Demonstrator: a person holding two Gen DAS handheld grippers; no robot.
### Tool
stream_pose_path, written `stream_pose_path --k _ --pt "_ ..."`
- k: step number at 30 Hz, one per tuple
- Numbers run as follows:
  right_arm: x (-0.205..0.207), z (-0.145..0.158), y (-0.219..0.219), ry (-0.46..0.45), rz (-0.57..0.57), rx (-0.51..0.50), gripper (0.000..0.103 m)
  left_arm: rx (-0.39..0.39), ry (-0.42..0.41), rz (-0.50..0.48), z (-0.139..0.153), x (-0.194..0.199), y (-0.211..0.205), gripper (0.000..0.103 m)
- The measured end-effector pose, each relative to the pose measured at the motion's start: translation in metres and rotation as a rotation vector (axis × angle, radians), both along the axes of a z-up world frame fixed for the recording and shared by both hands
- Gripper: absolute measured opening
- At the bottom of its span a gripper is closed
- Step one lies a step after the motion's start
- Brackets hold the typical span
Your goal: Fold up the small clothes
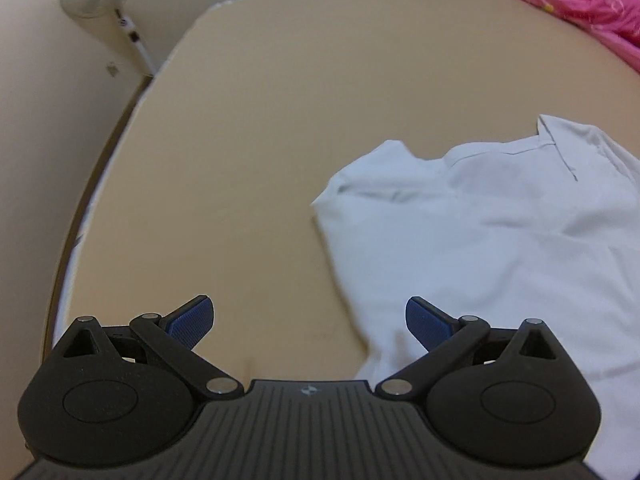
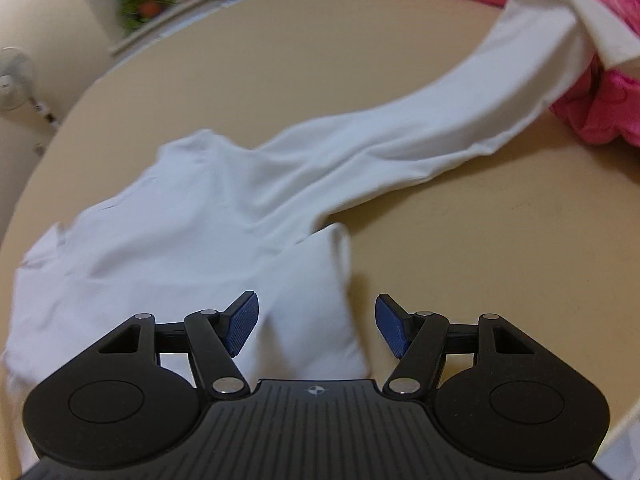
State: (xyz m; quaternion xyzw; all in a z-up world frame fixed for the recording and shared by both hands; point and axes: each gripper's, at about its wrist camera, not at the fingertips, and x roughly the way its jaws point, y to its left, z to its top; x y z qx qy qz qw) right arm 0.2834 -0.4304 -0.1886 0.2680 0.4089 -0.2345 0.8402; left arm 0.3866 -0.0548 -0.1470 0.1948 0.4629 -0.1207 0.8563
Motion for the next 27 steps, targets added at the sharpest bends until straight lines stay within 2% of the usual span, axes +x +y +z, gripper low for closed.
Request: stream_pose_path --k 2,4,5,6,7,8,12,14,16,18,20,22,23,24,25,26,27 --pt "0.000 -0.008 -0.011 -0.022 -0.010 0.066 0.067 0.006 0.052 -0.029 -0.013 0.020 -0.025 0.103" --pt "-0.003 -0.006 -0.014 -0.066 0.046 0.139 0.059 0.014 0.102 -0.043 -0.030 0.045 -0.042 0.103" --pt "-0.003 0.000 -0.011 -0.091 0.103 0.155 0.042 0.017 0.109 -0.038 -0.037 0.062 -0.050 0.099" --pt "-0.004 0.009 -0.005 -0.111 0.162 0.145 0.025 0.018 0.112 -0.023 -0.044 0.066 -0.054 0.069" --pt "-0.003 0.022 0.004 -0.130 0.228 0.115 0.016 0.014 0.119 -0.005 -0.049 0.068 -0.054 0.036" --pt "-0.001 0.034 0.013 -0.147 0.288 0.086 0.009 0.002 0.133 0.024 -0.052 0.073 -0.053 0.007" --pt "0.019 0.092 0.046 -0.244 0.468 0.032 0.006 -0.169 0.084 0.103 -0.029 0.084 -0.023 0.005" --pt "0.036 0.122 0.051 -0.315 0.490 0.043 0.006 -0.192 0.042 0.159 -0.019 0.091 0.003 0.000" --pt "0.055 0.136 0.039 -0.325 0.438 0.078 0.006 -0.146 0.007 0.233 -0.019 0.105 0.027 0.000" --pt "0.076 0.128 0.021 -0.305 0.355 0.107 0.006 -0.150 0.044 0.298 -0.027 0.123 0.050 0.000" --pt "0.105 0.093 -0.001 -0.203 0.270 0.137 0.008 -0.130 0.070 0.343 -0.037 0.134 0.058 0.000" --pt "0.127 0.047 -0.017 -0.042 0.196 0.134 0.008 -0.173 0.106 0.341 -0.038 0.135 0.059 0.005" --pt "0.130 0.029 -0.022 0.015 0.170 0.137 0.008 -0.218 0.133 0.320 -0.038 0.133 0.057 0.017" --pt "0.128 0.017 -0.025 0.019 0.171 0.155 0.008 -0.260 0.148 0.288 -0.036 0.130 0.052 0.040" --pt "0.122 0.011 -0.028 -0.002 0.163 0.172 0.008 -0.282 0.145 0.256 -0.033 0.126 0.046 0.056" --pt "0.115 0.009 -0.029 -0.028 0.161 0.185 0.008 -0.288 0.126 0.221 -0.029 0.121 0.037 0.083" --pt "0.109 0.010 -0.030 -0.045 0.166 0.192 0.008 -0.286 0.095 0.181 -0.024 0.117 0.028 0.094"
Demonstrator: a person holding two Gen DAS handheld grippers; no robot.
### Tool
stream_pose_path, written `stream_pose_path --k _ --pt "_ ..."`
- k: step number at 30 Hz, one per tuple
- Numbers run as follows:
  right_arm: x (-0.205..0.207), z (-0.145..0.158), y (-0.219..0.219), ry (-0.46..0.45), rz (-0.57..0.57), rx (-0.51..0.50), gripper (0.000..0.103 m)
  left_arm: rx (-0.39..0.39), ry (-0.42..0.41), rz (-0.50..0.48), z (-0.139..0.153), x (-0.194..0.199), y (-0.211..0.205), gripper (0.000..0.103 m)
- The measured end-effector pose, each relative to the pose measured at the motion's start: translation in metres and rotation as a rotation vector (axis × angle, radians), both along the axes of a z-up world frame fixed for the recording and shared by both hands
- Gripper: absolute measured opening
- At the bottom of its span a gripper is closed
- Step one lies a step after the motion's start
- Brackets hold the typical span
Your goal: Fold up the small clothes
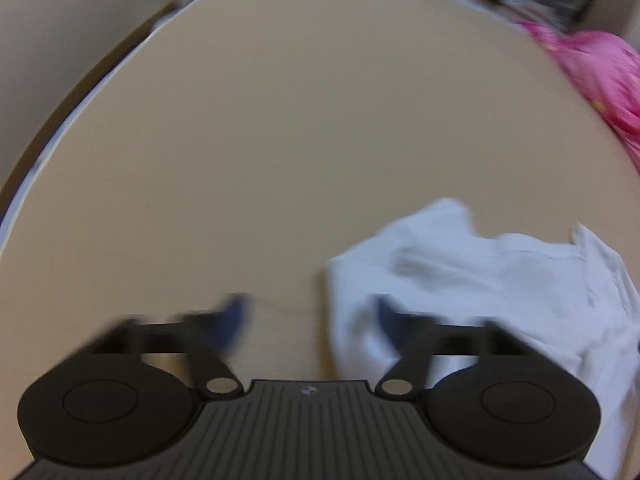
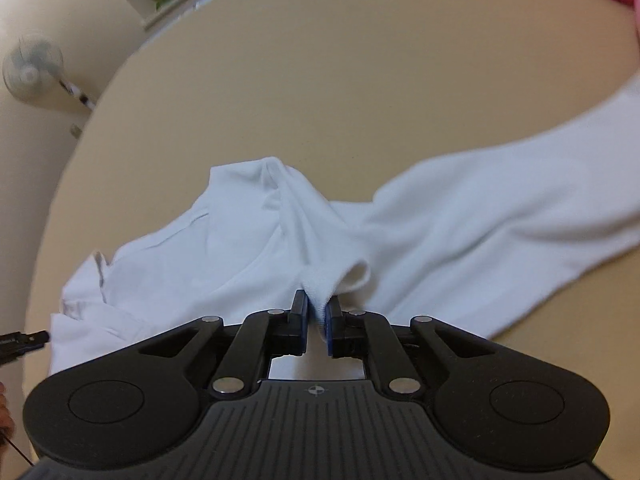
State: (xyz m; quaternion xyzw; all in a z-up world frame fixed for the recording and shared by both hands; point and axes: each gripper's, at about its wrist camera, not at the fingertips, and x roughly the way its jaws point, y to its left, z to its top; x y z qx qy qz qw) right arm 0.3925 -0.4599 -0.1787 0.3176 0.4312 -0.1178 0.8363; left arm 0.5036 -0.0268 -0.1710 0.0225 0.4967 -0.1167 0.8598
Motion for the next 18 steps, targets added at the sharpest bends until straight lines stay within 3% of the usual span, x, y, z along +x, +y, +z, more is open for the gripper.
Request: stream_pose_path --k 1,4,5,7,8,13,16,18 --pt "-0.004 0.000 -0.002 -0.009 0.000 0.001 0.008 0.006 -0.028 -0.043 0.004 -0.004 -0.010 0.095" --pt "-0.010 0.003 -0.001 -0.023 0.003 0.007 0.008 0.052 -0.011 -0.138 -0.001 -0.002 -0.041 0.097" --pt "-0.013 0.008 0.001 -0.030 0.006 0.009 0.008 0.103 -0.001 -0.149 -0.009 0.002 -0.052 0.092" --pt "-0.016 0.012 0.004 -0.049 0.022 0.011 0.008 0.214 0.048 -0.131 -0.029 0.010 -0.062 0.013" --pt "-0.016 0.015 0.008 -0.058 0.032 0.014 0.008 0.210 0.086 -0.103 -0.036 0.011 -0.056 0.007" --pt "-0.032 0.065 0.037 -0.181 0.115 0.038 0.005 0.052 -0.048 -0.020 0.009 0.002 -0.015 0.006" --pt "-0.034 0.094 0.044 -0.244 0.120 0.033 0.005 0.042 -0.018 0.022 0.006 0.019 0.011 0.006" --pt "-0.021 0.087 0.034 -0.217 0.080 0.006 0.005 0.056 0.017 0.028 -0.006 0.032 0.010 0.007"
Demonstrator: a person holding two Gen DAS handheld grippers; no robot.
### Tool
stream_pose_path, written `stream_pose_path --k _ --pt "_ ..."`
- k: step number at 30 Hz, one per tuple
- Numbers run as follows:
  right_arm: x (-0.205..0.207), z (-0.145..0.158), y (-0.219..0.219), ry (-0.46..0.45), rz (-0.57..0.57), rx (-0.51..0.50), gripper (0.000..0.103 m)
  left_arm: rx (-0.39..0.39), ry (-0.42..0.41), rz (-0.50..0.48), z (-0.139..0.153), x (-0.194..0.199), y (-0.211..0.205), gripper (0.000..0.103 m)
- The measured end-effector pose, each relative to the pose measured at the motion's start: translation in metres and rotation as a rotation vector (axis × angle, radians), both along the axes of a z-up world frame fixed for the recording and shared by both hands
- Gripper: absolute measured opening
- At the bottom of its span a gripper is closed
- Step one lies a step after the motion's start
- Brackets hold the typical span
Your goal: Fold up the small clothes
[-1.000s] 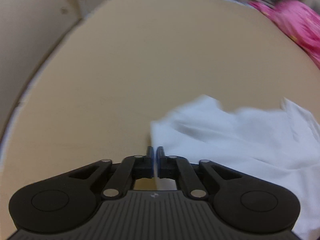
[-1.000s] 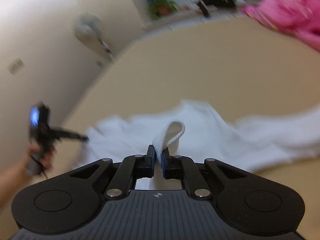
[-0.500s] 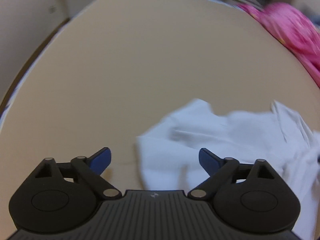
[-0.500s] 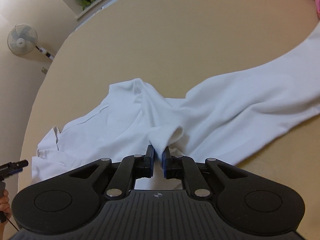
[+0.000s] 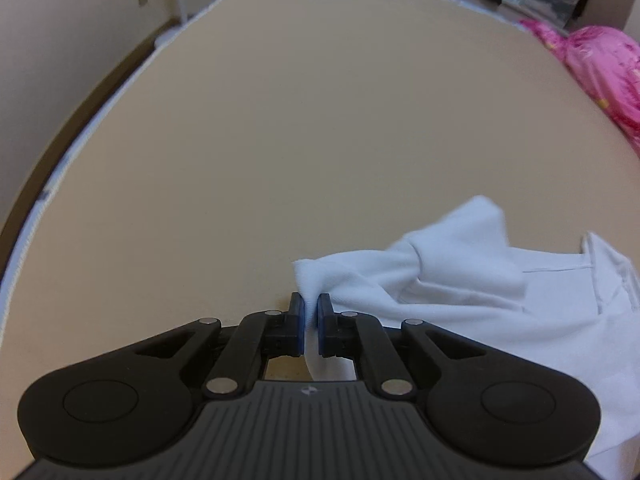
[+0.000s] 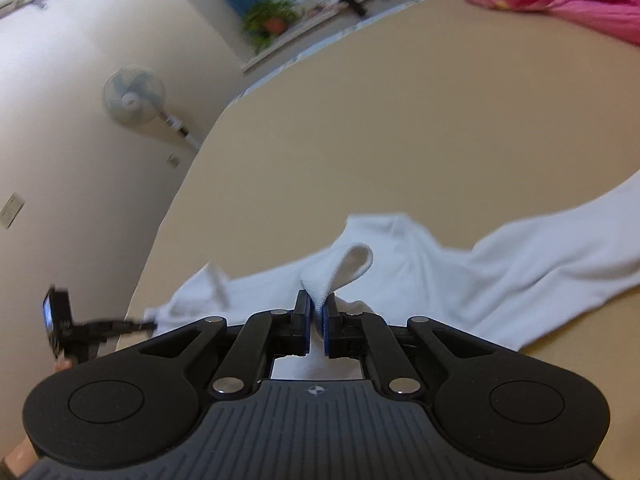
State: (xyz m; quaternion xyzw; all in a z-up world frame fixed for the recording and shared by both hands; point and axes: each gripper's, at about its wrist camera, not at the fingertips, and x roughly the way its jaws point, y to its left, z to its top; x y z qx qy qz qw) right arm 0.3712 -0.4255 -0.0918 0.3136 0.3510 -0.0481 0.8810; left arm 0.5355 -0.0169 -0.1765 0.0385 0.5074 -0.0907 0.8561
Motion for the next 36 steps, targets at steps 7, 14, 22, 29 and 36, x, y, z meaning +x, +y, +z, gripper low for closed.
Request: stream_pose_path --k 7,14,22,29,36 --pt "0.033 -0.117 -0.053 0.223 -0.180 0.112 0.017 0.132 -0.005 0.066 -0.028 0.016 -0.010 0.060" --pt "-0.006 -0.099 -0.047 0.047 -0.159 0.045 0.037 0.079 0.000 0.027 -0.006 -0.009 0.019 0.075" --pt "0.010 -0.114 -0.021 0.162 -0.131 -0.209 0.026 0.303 -0.041 -0.169 -0.046 -0.083 -0.038 0.099" --pt "-0.078 -0.075 -0.047 0.096 -0.320 -0.151 0.055 0.298 -0.035 -0.098 -0.011 -0.114 -0.004 0.102" --pt "-0.158 -0.045 -0.114 0.048 -0.609 -0.423 0.074 0.234 -0.047 -0.124 0.022 -0.192 -0.010 0.102"
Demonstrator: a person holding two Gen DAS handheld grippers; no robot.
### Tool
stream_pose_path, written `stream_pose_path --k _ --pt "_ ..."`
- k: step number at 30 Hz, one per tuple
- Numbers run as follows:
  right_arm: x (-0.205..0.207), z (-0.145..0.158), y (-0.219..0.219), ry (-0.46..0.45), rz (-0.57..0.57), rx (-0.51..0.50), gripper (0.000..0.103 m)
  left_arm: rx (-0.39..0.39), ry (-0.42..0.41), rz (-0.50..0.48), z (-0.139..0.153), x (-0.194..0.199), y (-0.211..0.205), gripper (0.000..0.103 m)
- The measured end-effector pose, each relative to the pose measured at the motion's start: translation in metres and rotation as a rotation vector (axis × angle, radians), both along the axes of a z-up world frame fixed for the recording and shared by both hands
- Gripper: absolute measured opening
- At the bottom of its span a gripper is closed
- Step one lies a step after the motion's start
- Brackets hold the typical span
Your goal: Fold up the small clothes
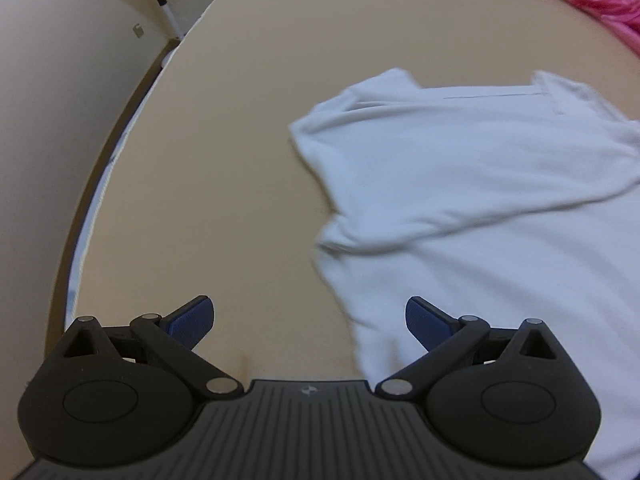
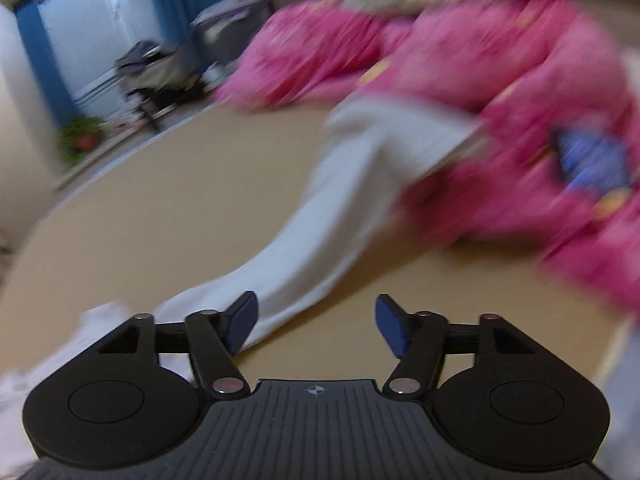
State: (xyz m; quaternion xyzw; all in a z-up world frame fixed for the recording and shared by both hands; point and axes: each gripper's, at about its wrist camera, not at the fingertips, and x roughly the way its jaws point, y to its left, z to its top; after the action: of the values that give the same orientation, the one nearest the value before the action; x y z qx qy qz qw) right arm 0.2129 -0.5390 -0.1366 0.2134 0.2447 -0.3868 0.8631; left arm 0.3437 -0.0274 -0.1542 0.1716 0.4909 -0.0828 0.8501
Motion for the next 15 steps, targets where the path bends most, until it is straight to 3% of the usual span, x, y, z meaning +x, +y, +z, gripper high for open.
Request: stream_pose_path --k 3,10,11,12,13,14,15 --pt "0.010 0.002 -0.026 0.157 0.009 -0.212 0.087 -0.015 0.006 -0.013 0.005 -0.032 -0.021 0.102" --pt "0.055 -0.044 -0.057 0.547 0.106 -0.654 0.090 0.012 0.043 -0.007 0.013 -0.057 -0.056 0.102" --pt "0.057 -0.047 -0.059 0.564 0.125 -0.695 0.082 0.018 0.038 -0.011 0.016 -0.058 -0.059 0.102" --pt "0.055 -0.044 -0.062 0.554 0.143 -0.706 0.045 0.025 0.033 -0.015 0.018 -0.058 -0.061 0.102" --pt "0.052 -0.038 -0.064 0.527 0.167 -0.676 0.016 0.033 0.027 -0.021 0.021 -0.060 -0.062 0.102" --pt "0.047 -0.027 -0.066 0.477 0.172 -0.630 0.007 0.039 0.021 -0.026 0.025 -0.061 -0.064 0.102" --pt "0.038 -0.012 -0.065 0.411 0.174 -0.588 0.007 0.040 0.018 -0.028 0.027 -0.061 -0.065 0.102"
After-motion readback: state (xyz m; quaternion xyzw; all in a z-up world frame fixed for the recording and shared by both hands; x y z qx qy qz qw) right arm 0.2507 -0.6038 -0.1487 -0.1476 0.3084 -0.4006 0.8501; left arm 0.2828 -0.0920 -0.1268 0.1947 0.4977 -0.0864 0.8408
